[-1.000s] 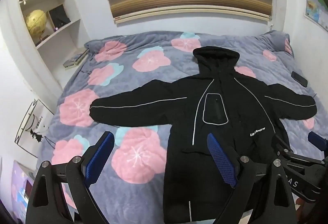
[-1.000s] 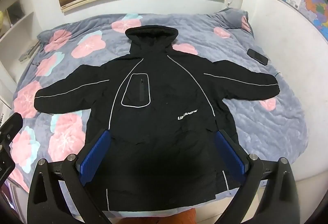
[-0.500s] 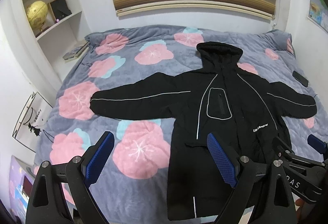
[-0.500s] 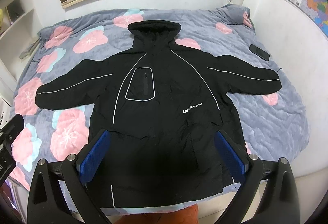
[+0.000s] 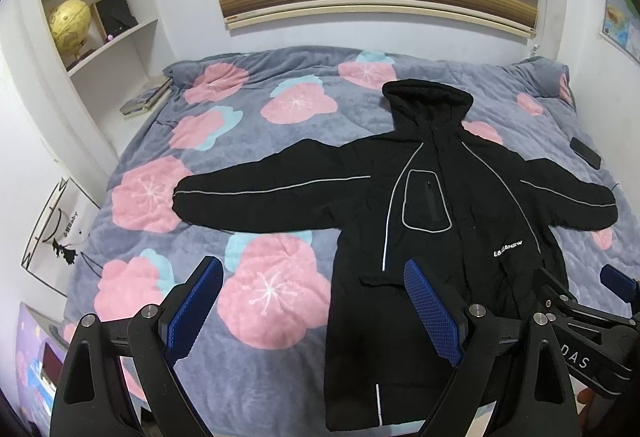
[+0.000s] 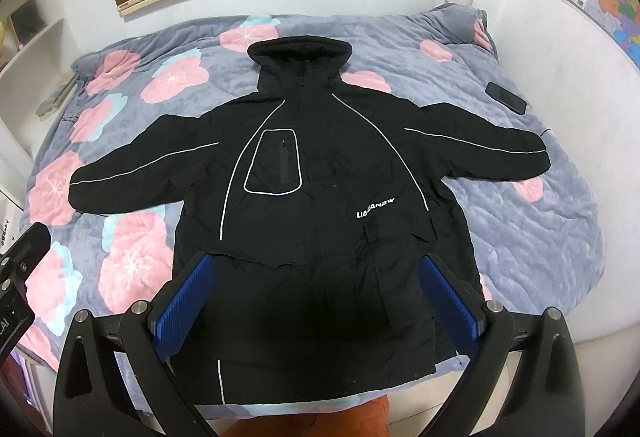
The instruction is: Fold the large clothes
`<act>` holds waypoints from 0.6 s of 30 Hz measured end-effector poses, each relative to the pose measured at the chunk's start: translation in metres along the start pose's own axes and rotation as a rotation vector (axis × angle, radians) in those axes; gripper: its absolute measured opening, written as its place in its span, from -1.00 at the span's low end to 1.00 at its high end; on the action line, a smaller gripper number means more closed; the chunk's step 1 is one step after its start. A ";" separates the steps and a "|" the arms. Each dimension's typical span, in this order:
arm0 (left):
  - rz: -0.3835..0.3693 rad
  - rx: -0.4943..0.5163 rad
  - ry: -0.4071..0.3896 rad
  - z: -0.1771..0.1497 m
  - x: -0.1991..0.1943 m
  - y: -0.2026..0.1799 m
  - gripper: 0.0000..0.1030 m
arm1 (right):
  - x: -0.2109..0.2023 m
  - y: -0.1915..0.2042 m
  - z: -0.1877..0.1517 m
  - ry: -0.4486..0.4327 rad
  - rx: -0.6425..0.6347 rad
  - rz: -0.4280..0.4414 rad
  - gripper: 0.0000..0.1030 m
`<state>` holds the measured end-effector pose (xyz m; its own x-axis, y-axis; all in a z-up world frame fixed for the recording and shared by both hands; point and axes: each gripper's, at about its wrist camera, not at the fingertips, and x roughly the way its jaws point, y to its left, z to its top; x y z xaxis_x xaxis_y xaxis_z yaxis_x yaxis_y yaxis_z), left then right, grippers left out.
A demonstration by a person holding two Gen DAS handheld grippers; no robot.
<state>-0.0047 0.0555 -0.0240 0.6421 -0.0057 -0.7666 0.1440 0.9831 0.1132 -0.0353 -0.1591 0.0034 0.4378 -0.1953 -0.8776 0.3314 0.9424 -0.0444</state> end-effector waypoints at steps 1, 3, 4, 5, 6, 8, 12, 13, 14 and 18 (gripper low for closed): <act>-0.002 0.000 0.000 0.001 0.000 0.000 0.80 | 0.000 -0.001 0.001 0.001 0.002 0.000 0.98; -0.005 0.003 -0.001 0.002 0.002 -0.002 0.81 | 0.002 -0.003 0.003 0.005 0.006 -0.001 0.98; -0.004 0.004 -0.001 0.003 0.003 -0.003 0.81 | 0.003 -0.004 0.004 0.007 0.007 -0.001 0.98; -0.004 0.004 -0.002 0.003 0.003 -0.003 0.81 | 0.004 -0.004 0.005 0.010 0.007 0.000 0.98; -0.007 0.005 -0.002 0.003 0.004 -0.003 0.81 | 0.005 -0.006 0.007 0.014 0.008 0.001 0.98; -0.010 0.006 0.000 0.005 0.004 -0.005 0.81 | 0.007 -0.006 0.009 0.018 0.009 0.004 0.98; -0.007 0.005 0.004 0.004 0.006 -0.005 0.80 | 0.010 -0.006 0.012 0.019 0.004 0.013 0.98; -0.006 0.005 0.006 0.005 0.007 -0.005 0.80 | 0.010 -0.005 0.012 0.019 0.001 0.015 0.98; -0.005 0.003 0.008 0.006 0.007 -0.004 0.80 | 0.011 -0.004 0.013 0.020 -0.004 0.016 0.98; -0.001 -0.008 0.013 0.009 0.009 0.000 0.80 | 0.014 0.004 0.014 0.028 -0.029 0.023 0.98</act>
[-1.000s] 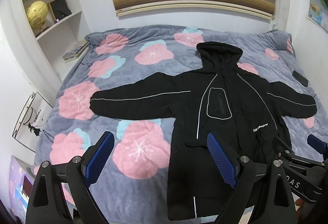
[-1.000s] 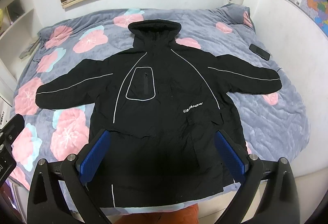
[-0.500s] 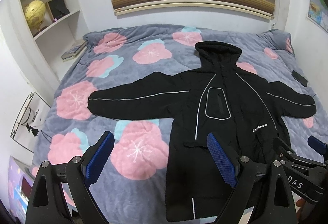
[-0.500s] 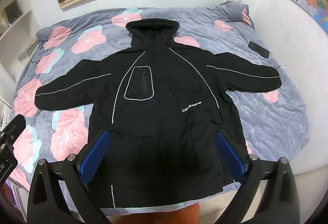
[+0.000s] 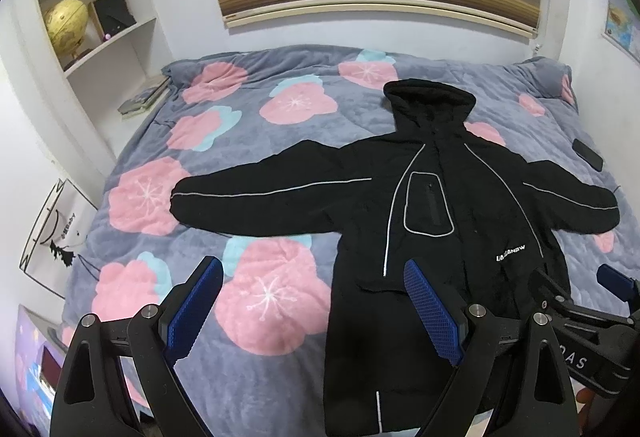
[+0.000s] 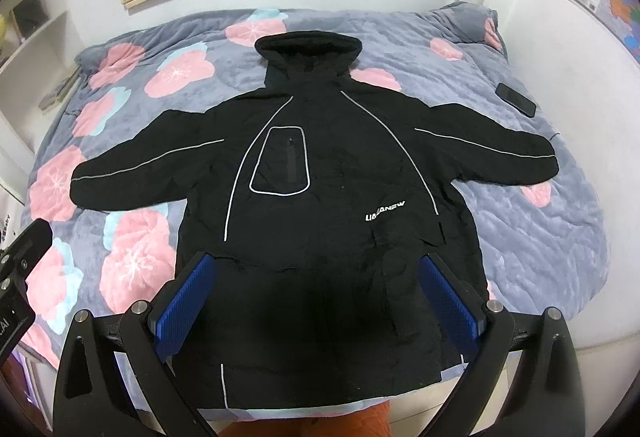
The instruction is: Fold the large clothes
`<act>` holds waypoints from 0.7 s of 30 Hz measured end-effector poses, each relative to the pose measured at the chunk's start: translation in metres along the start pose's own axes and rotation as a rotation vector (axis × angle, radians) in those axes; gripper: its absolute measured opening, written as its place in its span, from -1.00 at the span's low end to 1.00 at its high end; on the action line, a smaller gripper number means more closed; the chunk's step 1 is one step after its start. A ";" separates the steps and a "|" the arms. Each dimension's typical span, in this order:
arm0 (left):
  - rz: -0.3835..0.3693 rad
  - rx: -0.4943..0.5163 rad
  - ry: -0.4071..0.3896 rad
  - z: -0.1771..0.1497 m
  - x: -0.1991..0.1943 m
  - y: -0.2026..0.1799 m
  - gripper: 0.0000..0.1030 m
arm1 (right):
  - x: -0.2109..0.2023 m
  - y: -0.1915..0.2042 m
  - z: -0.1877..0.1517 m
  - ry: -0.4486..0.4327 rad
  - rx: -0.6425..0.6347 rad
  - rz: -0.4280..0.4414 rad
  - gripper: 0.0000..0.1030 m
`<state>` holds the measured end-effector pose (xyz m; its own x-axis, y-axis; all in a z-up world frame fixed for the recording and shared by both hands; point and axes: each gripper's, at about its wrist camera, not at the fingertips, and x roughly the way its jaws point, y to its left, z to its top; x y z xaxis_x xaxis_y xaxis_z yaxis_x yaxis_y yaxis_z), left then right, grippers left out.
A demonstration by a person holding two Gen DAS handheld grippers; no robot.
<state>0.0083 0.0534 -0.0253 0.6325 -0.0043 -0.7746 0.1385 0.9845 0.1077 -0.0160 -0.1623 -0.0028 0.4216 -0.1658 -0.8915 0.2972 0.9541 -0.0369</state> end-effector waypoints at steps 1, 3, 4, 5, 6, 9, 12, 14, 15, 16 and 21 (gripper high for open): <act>0.002 -0.003 0.001 0.001 0.001 0.000 0.80 | 0.001 0.002 0.000 0.001 -0.004 0.001 0.98; 0.004 -0.006 0.001 0.002 0.002 0.001 0.81 | 0.001 0.004 0.002 0.001 -0.011 0.004 0.98; 0.004 -0.007 0.000 0.003 0.002 0.002 0.80 | 0.002 0.004 0.002 0.000 -0.013 0.004 0.98; 0.005 -0.008 0.000 0.004 0.003 0.002 0.80 | 0.002 0.005 0.003 -0.001 -0.015 0.005 0.98; 0.006 -0.009 -0.001 0.004 0.004 0.003 0.81 | 0.003 0.005 0.004 -0.001 -0.016 0.005 0.98; 0.005 -0.008 0.000 0.004 0.004 0.003 0.80 | 0.004 0.006 0.004 0.002 -0.016 0.006 0.98; 0.001 -0.009 0.000 0.007 0.007 0.002 0.80 | 0.007 0.007 0.007 0.006 -0.021 0.002 0.98; -0.005 -0.010 0.002 0.012 0.010 0.001 0.80 | 0.009 0.007 0.012 0.006 -0.024 -0.003 0.98; -0.007 -0.010 0.003 0.015 0.012 0.001 0.80 | 0.010 0.007 0.014 0.005 -0.023 -0.005 0.98; -0.010 -0.010 0.003 0.017 0.014 0.000 0.80 | 0.011 0.006 0.015 0.004 -0.023 -0.006 0.98; -0.048 -0.048 0.040 0.028 0.040 0.006 0.80 | 0.017 0.010 0.028 -0.007 -0.033 -0.020 0.98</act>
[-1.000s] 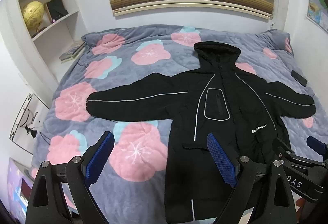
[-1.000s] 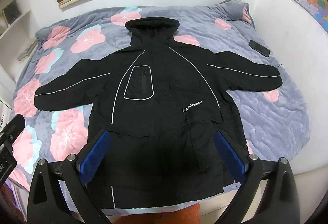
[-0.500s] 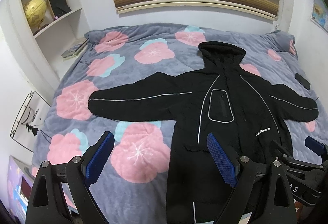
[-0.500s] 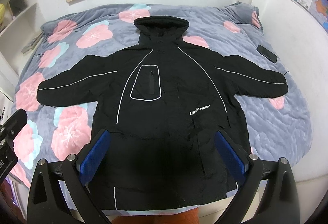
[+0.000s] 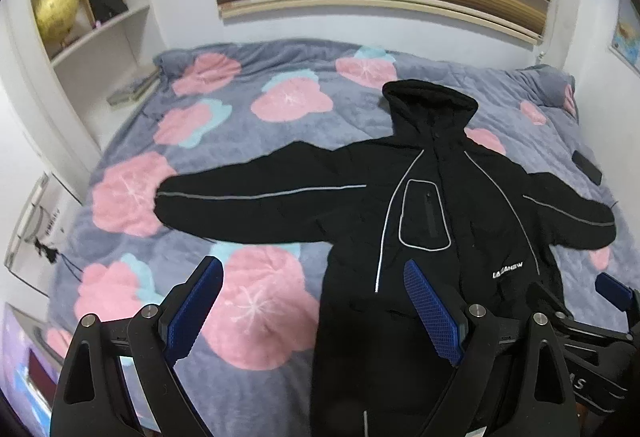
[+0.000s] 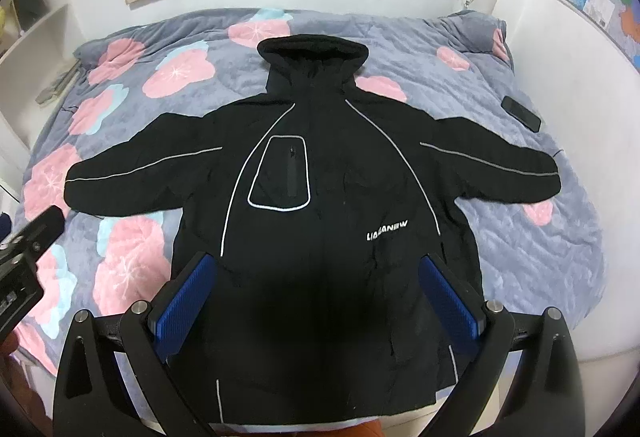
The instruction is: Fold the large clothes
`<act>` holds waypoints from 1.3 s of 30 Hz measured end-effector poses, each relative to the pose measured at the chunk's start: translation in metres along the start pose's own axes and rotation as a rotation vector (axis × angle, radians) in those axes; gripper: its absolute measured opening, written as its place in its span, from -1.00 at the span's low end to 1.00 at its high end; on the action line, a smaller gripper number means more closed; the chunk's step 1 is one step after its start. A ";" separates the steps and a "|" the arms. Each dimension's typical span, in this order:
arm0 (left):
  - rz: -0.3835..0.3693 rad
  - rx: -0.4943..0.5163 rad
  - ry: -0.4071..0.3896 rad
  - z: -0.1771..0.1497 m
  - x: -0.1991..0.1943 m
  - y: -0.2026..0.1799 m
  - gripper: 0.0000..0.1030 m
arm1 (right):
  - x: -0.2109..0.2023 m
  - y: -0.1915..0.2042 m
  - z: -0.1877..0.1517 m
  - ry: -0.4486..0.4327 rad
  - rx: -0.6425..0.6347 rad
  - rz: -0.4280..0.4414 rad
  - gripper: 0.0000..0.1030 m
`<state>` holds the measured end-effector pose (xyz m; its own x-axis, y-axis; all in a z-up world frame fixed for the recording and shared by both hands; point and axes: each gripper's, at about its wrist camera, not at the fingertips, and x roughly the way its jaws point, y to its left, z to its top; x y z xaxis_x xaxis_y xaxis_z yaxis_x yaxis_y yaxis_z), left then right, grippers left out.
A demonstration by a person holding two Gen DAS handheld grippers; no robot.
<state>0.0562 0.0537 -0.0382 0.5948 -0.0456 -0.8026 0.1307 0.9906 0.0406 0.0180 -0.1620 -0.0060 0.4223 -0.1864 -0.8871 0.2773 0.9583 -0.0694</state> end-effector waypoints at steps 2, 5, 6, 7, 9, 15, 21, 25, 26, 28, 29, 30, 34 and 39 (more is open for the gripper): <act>-0.009 -0.021 0.028 0.004 0.017 0.006 0.80 | 0.004 0.002 0.008 -0.003 -0.010 -0.007 0.98; -0.036 -0.074 0.077 0.009 0.046 0.022 0.80 | 0.012 0.009 0.019 -0.001 -0.030 -0.012 0.98; -0.038 -0.094 0.084 0.010 0.053 0.029 0.81 | 0.016 0.012 0.024 0.000 -0.038 -0.014 0.98; -0.033 -0.124 0.090 0.013 0.064 0.040 0.80 | 0.019 0.015 0.029 0.000 -0.047 -0.017 0.98; -0.026 -0.180 0.092 0.016 0.082 0.063 0.81 | 0.027 0.021 0.038 0.001 -0.065 -0.018 0.98; 0.025 -0.416 0.091 0.022 0.142 0.158 0.80 | 0.076 0.056 0.062 0.037 -0.120 0.067 0.98; 0.084 -0.615 0.029 0.019 0.218 0.274 0.80 | 0.141 0.121 0.076 0.152 -0.212 0.180 0.98; -0.019 -0.775 0.013 0.013 0.275 0.344 0.80 | 0.168 0.162 0.082 0.166 -0.293 0.212 0.98; -0.037 -0.799 0.018 0.011 0.287 0.356 0.80 | 0.174 0.172 0.085 0.157 -0.320 0.219 0.98; -0.056 -0.840 0.054 0.008 0.316 0.374 0.80 | 0.187 0.188 0.091 0.123 -0.367 0.222 0.98; -0.072 -0.851 0.060 0.006 0.325 0.377 0.80 | 0.194 0.197 0.095 0.105 -0.386 0.226 0.98; -0.088 -0.854 0.071 0.006 0.336 0.381 0.80 | 0.201 0.205 0.100 0.092 -0.399 0.233 0.98; -0.154 -0.854 0.153 0.006 0.384 0.388 0.79 | 0.226 0.233 0.119 0.066 -0.408 0.250 0.94; -0.139 -0.830 0.155 0.008 0.404 0.385 0.06 | 0.250 0.261 0.134 0.020 -0.393 0.259 0.81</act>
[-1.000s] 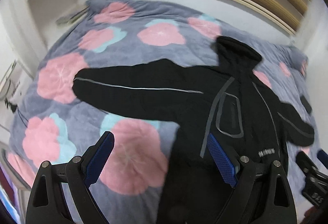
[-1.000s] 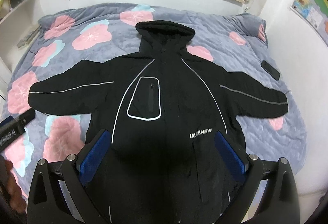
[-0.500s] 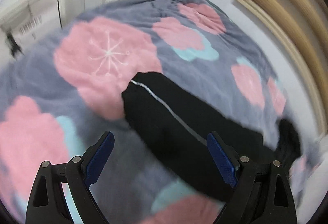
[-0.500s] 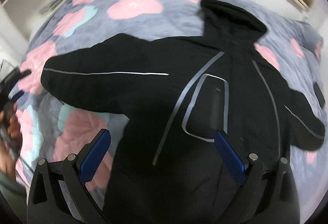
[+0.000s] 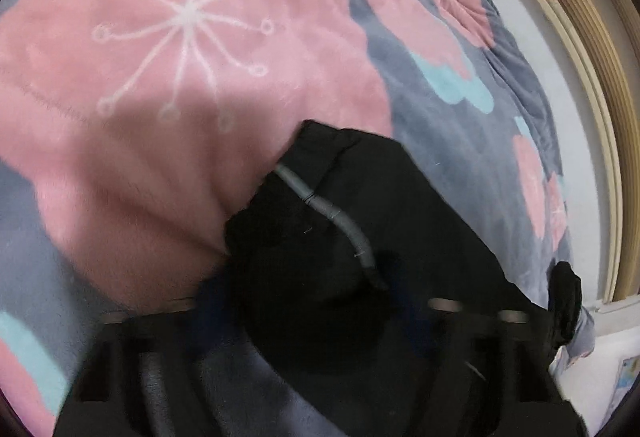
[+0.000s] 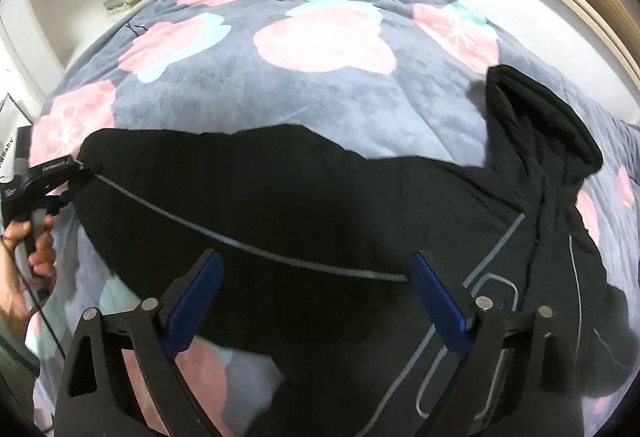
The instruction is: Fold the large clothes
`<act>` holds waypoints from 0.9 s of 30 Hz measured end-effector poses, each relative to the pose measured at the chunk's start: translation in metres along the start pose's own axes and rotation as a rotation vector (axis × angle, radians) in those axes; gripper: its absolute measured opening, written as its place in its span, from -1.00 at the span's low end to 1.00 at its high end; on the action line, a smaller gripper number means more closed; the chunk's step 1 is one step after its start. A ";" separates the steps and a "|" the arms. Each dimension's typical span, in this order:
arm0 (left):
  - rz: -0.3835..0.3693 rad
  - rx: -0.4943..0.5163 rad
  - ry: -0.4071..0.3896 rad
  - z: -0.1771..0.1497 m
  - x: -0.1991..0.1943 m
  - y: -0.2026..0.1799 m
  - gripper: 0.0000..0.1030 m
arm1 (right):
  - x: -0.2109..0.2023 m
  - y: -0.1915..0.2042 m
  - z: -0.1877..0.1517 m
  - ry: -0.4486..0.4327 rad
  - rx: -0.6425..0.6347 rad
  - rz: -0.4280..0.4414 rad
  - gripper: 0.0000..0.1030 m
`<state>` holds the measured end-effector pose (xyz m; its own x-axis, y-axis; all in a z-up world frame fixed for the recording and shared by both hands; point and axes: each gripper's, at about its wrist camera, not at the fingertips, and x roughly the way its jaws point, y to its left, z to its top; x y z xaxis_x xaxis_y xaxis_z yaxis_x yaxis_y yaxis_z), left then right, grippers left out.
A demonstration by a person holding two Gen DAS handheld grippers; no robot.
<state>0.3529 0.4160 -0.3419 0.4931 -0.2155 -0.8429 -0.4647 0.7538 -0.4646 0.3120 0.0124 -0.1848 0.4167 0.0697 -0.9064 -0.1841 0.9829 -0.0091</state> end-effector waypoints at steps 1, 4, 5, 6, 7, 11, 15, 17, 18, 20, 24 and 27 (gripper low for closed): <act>-0.006 0.023 -0.025 -0.002 -0.006 -0.004 -0.21 | 0.002 0.003 0.002 -0.001 0.001 0.008 0.77; -0.034 0.058 -0.085 -0.012 -0.037 -0.016 -0.42 | 0.013 0.013 0.008 -0.011 -0.002 0.043 0.70; -0.046 0.057 -0.107 -0.016 -0.049 -0.017 -0.42 | 0.018 0.019 0.009 -0.012 -0.007 0.054 0.62; -0.060 0.049 -0.128 -0.020 -0.061 -0.017 -0.43 | 0.024 0.024 0.009 -0.012 -0.008 0.066 0.55; -0.073 0.035 -0.151 -0.026 -0.076 -0.015 -0.43 | 0.030 0.027 0.009 -0.006 -0.009 0.063 0.38; -0.032 0.033 -0.138 -0.043 -0.082 -0.011 -0.45 | 0.070 0.030 0.000 0.085 0.052 -0.008 -0.11; 0.038 0.031 -0.093 -0.052 -0.067 -0.002 -0.47 | 0.104 0.014 -0.020 0.146 0.150 -0.057 -0.11; 0.035 0.018 -0.088 -0.052 -0.063 -0.001 -0.47 | 0.118 0.014 -0.024 0.170 0.129 -0.046 -0.10; 0.034 0.020 -0.090 -0.052 -0.064 -0.002 -0.47 | 0.119 0.015 -0.024 0.165 0.106 -0.047 -0.09; 0.045 0.064 -0.112 -0.051 -0.071 -0.014 -0.49 | 0.119 0.014 -0.020 0.180 0.087 -0.032 -0.09; -0.007 0.169 -0.170 -0.056 -0.107 -0.045 -0.51 | 0.097 -0.013 -0.015 0.196 0.168 0.078 -0.09; -0.054 0.268 -0.206 -0.066 -0.133 -0.081 -0.51 | 0.066 -0.032 -0.020 0.164 0.206 0.106 -0.09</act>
<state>0.2763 0.3431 -0.2101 0.6624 -0.1507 -0.7338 -0.2371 0.8870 -0.3962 0.3280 -0.0177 -0.2530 0.2517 0.1617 -0.9542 -0.0273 0.9867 0.1600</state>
